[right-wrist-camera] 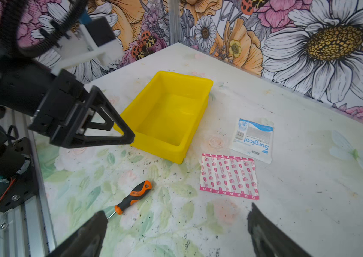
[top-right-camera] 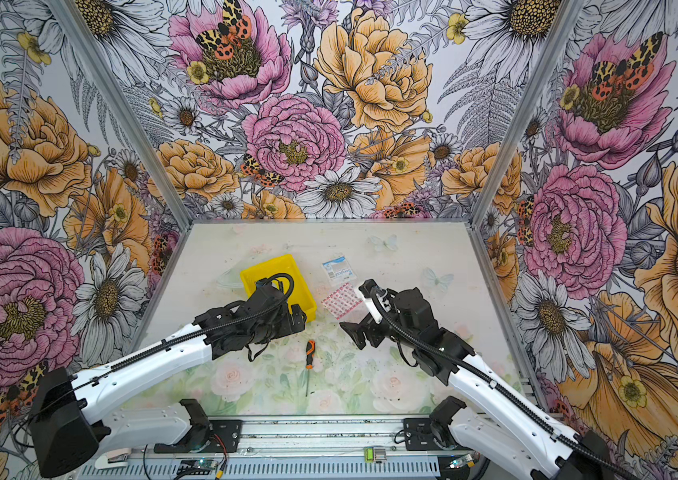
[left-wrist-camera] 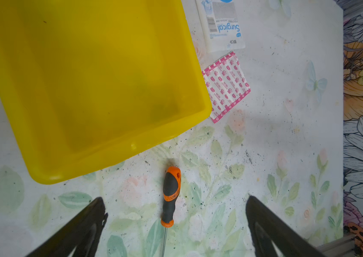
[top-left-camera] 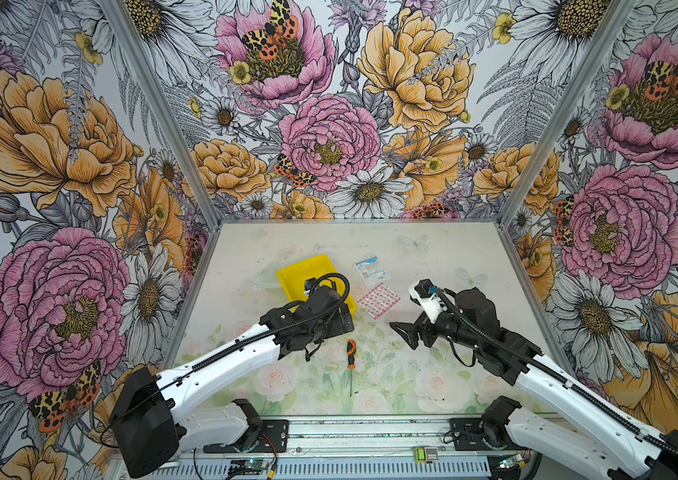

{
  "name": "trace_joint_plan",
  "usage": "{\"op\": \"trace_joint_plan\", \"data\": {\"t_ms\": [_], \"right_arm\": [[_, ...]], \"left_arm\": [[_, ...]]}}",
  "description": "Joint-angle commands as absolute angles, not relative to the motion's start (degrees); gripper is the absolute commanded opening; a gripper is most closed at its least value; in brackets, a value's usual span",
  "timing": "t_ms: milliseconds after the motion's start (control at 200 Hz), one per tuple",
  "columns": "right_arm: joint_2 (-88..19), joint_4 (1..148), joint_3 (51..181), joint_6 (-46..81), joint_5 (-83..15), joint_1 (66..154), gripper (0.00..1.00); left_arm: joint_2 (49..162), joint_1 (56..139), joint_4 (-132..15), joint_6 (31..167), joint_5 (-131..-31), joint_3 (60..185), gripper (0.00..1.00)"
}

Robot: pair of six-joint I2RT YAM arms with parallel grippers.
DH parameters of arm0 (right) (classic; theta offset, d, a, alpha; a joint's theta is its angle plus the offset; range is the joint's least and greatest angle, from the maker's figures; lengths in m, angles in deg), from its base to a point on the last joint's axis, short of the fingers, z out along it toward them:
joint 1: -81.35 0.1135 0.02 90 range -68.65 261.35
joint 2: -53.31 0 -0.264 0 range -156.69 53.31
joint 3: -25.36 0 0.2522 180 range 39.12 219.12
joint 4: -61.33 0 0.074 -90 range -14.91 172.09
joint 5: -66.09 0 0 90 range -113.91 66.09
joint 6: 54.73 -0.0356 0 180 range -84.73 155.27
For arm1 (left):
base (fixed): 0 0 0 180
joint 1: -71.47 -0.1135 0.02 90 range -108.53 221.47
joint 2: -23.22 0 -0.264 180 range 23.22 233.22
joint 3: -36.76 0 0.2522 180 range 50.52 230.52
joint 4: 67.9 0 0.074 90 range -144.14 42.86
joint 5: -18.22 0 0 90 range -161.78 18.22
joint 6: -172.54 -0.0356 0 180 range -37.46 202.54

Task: Put the screwdriver in the bin
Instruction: 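Move the left gripper over the orange-handled screwdriver while the right arm reaches toward the middle, then close the left gripper on the screwdriver handle and lift it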

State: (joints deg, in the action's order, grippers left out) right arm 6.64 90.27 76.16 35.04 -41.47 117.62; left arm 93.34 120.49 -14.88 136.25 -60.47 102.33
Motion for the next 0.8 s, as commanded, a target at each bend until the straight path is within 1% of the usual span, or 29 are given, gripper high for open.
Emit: {"op": "trace_joint_plan", "data": {"t_ms": [0, 50, 100, 200, 295, 515, 626, 796], "right_arm": [[11.3, 92.4, 75.4, 41.6, -48.2, 119.3, 1.0], [13.2, 93.7, 75.2, 45.0, -48.5, 120.3, 1.0], [14.2, 94.7, 75.2, 46.2, -48.5, 120.6, 0.99], [13.2, 97.1, 76.2, 47.5, -51.5, 120.6, 0.99], [10.9, 97.7, 76.8, 46.0, -53.5, 120.7, 1.0], [5.8, 97.8, 75.8, 41.8, -51.3, 120.8, 0.99], [3.2, 98.1, 76.1, 40.9, -51.1, 120.8, 0.99], [1.6, 98.0, 77.2, 39.8, -50.3, 120.9, 1.0]], "left_arm": [[96.7, 122.3, -13.7, 139.1, -59.4, 103.2, 0.99], [98.5, 122.9, -13.6, 138.8, -59.4, 103.8, 0.99], [99.9, 123.2, -13.8, 139.3, -61.6, 104.1, 0.99], [102.6, 123.2, -15.1, 139.0, -63.3, 104.2, 0.98], [106.8, 123.2, -15.1, 137.9, -65.3, 105.9, 0.98], [112.0, 123.9, -18.1, 138.1, -66.8, 106.8, 0.94], [114.0, 124.5, -18.1, 137.6, -66.8, 107.0, 0.9], [116.6, 125.9, -18.0, 137.8, -66.0, 106.9, 0.8]]}}
